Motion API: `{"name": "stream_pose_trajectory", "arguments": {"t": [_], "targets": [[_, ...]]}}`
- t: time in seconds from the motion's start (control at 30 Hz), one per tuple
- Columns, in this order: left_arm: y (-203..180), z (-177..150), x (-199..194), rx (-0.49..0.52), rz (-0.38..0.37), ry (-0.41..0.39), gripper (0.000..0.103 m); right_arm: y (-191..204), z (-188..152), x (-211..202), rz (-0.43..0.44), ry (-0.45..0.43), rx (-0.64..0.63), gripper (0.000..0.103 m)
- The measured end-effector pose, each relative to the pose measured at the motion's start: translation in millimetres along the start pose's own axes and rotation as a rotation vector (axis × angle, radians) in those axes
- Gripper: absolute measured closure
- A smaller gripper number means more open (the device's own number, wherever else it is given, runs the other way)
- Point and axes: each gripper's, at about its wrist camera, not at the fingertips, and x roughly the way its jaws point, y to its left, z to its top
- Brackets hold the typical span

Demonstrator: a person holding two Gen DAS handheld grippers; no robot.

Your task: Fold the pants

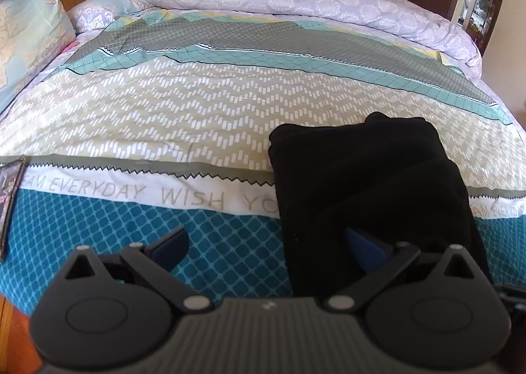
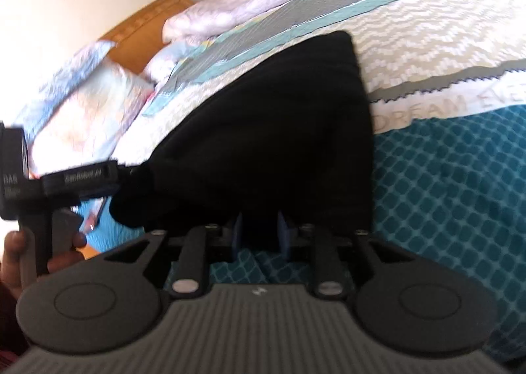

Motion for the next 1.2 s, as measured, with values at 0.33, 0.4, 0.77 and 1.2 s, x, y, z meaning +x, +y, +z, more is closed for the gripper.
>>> {"name": "stream_pose_trajectory", "arguments": {"t": [0.33, 0.4, 0.77, 1.2], "targets": [[-13.8, -8.2, -19.7, 0.032, 0.077, 0.002, 0.000, 2.2, 10.2, -17.2, -0.004, -0.105, 0.075, 0.074], [-15.0, -11.3, -24.9, 0.034, 0.085, 0.011, 0.000, 3.1, 13.5, -14.5, 0.016, -0.097, 0.082, 0.074], [-10.2, -26.7, -52.4, 0.025, 0.142, 0.027, 0.000, 43.3, -6.3, -3.5, -0.048, 0.017, -0.059, 0.063], [-4.4, -34.3, -71.3, 0.013, 0.188, 0.002, 0.000, 19.8, -33.1, -51.2, -0.093, -0.039, 0.054, 0.063]]}}
